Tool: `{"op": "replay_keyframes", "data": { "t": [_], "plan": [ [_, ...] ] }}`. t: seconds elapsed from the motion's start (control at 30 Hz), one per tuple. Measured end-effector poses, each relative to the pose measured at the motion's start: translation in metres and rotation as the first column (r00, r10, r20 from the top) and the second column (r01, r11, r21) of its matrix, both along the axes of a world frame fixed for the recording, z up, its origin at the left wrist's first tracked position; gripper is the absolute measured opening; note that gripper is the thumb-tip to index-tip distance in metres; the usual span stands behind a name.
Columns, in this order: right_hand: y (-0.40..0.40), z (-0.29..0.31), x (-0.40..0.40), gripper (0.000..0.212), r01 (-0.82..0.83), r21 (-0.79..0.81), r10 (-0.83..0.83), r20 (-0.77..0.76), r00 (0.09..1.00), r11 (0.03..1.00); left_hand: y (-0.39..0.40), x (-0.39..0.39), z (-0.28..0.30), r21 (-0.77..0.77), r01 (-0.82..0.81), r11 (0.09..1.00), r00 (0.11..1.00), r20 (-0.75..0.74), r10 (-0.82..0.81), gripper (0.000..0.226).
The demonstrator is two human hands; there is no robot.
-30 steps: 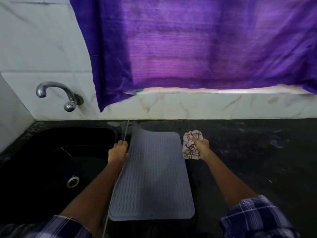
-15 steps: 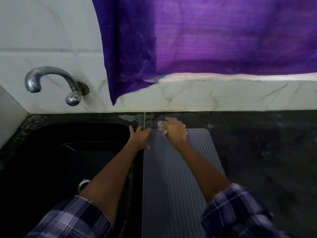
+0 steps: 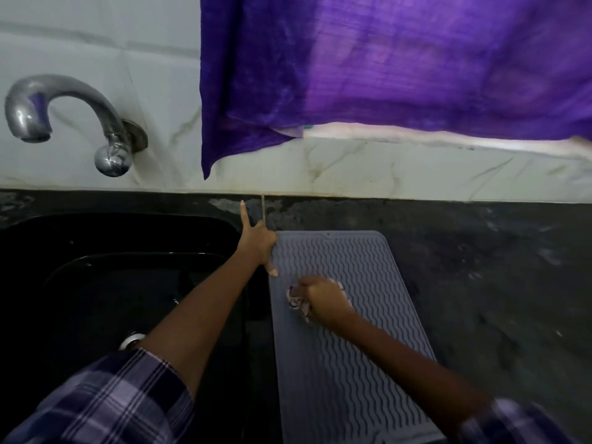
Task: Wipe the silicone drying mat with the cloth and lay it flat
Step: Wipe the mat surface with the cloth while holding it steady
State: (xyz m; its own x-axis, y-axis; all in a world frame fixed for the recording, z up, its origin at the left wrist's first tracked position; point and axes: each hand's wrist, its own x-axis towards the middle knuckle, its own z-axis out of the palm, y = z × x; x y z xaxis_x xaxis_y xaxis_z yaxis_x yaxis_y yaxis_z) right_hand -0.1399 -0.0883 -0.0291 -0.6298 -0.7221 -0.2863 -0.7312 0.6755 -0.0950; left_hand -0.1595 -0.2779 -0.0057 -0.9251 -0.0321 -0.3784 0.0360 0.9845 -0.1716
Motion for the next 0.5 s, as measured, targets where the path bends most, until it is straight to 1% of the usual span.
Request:
{"op": "replay_keyframes", "data": {
  "t": [0.03,0.07,0.1,0.17,0.2,0.23,0.33,0.37,0.4,0.43,0.47,0.5],
  "plan": [
    [-0.004,0.009,-0.008,0.024,-0.016,0.037,0.014,0.037,0.999,0.999,0.0,-0.002,0.003,0.012,-0.019,1.0,0.999,0.034,0.019,0.087],
    [-0.014,0.017,-0.02,0.025,-0.025,0.044,0.023,0.042,0.999,0.999,0.0,-0.004,0.006,0.035,-0.048,0.998,0.998,0.05,0.046,0.077],
    [-0.029,0.023,-0.037,0.026,0.022,0.045,-0.024,0.028,0.999,0.999,-0.001,-0.007,0.007,0.066,-0.078,0.995,0.996,0.044,0.075,0.061],
    [-0.06,0.02,-0.064,0.026,0.173,-0.023,-0.174,-0.034,0.984,0.985,-0.006,-0.01,0.005,0.131,-0.132,0.983,0.991,-0.007,0.134,0.027],
    [-0.073,0.014,-0.07,0.026,0.201,-0.07,-0.207,-0.09,0.974,0.977,-0.008,-0.01,0.001,0.151,-0.153,0.977,0.986,-0.037,0.16,0.021],
    [-0.08,0.008,-0.069,0.027,0.233,-0.095,-0.242,-0.096,0.966,0.968,-0.01,-0.01,-0.003,0.16,-0.161,0.974,0.983,-0.065,0.173,0.02],
    [-0.072,-0.011,-0.041,0.028,0.232,-0.257,-0.267,-0.112,0.957,0.938,-0.012,-0.008,-0.009,0.147,-0.146,0.978,0.982,-0.095,0.161,0.022],
    [-0.063,-0.011,-0.027,0.028,0.245,-0.309,-0.285,-0.094,0.954,0.919,-0.012,-0.007,-0.01,0.157,-0.146,0.977,0.982,-0.093,0.162,0.022],
    [-0.05,-0.011,-0.009,0.027,0.243,-0.326,-0.279,-0.068,0.958,0.914,-0.011,-0.006,-0.01,0.168,-0.142,0.976,0.983,-0.095,0.159,0.022],
    [-0.037,-0.009,0.012,0.027,0.237,-0.308,-0.257,-0.025,0.966,0.922,-0.01,-0.007,-0.009,0.167,-0.131,0.977,0.983,-0.106,0.15,0.02],
    [-0.022,-0.006,0.03,0.024,0.195,-0.268,-0.201,0.002,0.979,0.943,-0.01,-0.007,-0.009,0.154,-0.121,0.981,0.983,-0.122,0.14,0.016],
    [-0.011,0.001,0.041,0.021,0.137,-0.187,-0.128,0.058,0.99,0.973,-0.009,-0.006,-0.008,0.136,-0.119,0.984,0.981,-0.136,0.137,0.015]
  ]
}}
